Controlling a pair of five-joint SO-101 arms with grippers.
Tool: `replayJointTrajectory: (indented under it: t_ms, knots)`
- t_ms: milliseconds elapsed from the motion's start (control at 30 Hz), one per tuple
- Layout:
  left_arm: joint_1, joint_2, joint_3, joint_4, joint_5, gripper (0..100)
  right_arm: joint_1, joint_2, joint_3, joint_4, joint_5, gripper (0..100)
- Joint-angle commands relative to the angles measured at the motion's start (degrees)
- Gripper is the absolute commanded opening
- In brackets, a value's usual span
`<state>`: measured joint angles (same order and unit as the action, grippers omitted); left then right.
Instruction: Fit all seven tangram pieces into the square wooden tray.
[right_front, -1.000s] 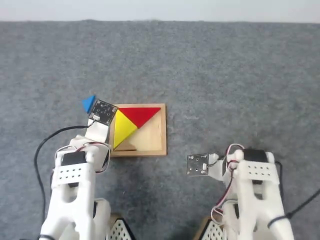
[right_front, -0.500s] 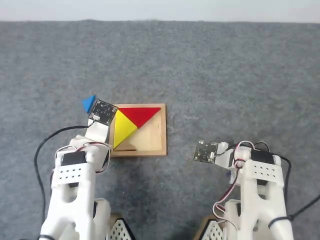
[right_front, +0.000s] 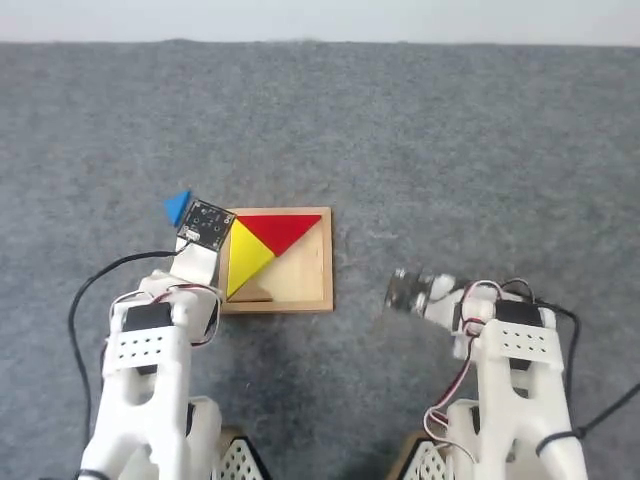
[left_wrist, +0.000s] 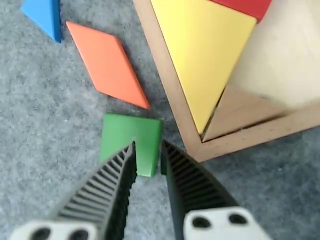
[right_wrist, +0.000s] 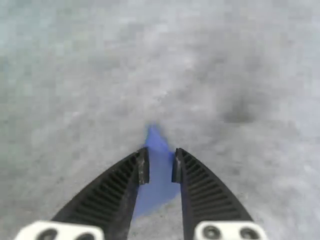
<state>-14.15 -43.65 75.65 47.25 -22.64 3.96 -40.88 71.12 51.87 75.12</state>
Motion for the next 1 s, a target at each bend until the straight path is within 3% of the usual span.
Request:
replayJointTrajectory:
  t_ms: [0, 267, 400, 533, 767, 967]
  knots:
    - [-0.35, -1.49, -0.31, -1.23, -0.97, 8, 0.48, -1.45, -2.55, -9.54, -14.59, 9.4]
    - [-0.35, -1.49, -0.22, -1.23, -0.97, 8, 5.41, -4.53, -7.74, -1.45, -18.11, 9.7]
    - [-0.35, -1.49, -0.22, -1.23, -0.97, 8, 8.31, -7.78, -7.56, 7.52, -16.44, 20.9]
    - [-0.35, -1.49, -0.22, -1.23, -0.97, 8, 6.29, -8.13, -5.27, 18.68, -11.08, 28.1]
    - [-0.35, -1.49, -0.22, -1.05, -0.97, 8, 5.05, -6.64, -0.35, 12.88, -8.97, 28.1]
    - [-0.35, -1.49, -0.22, -1.05, -0.97, 8, 5.67, 6.02, -3.69, 8.04, -10.37, 28.1]
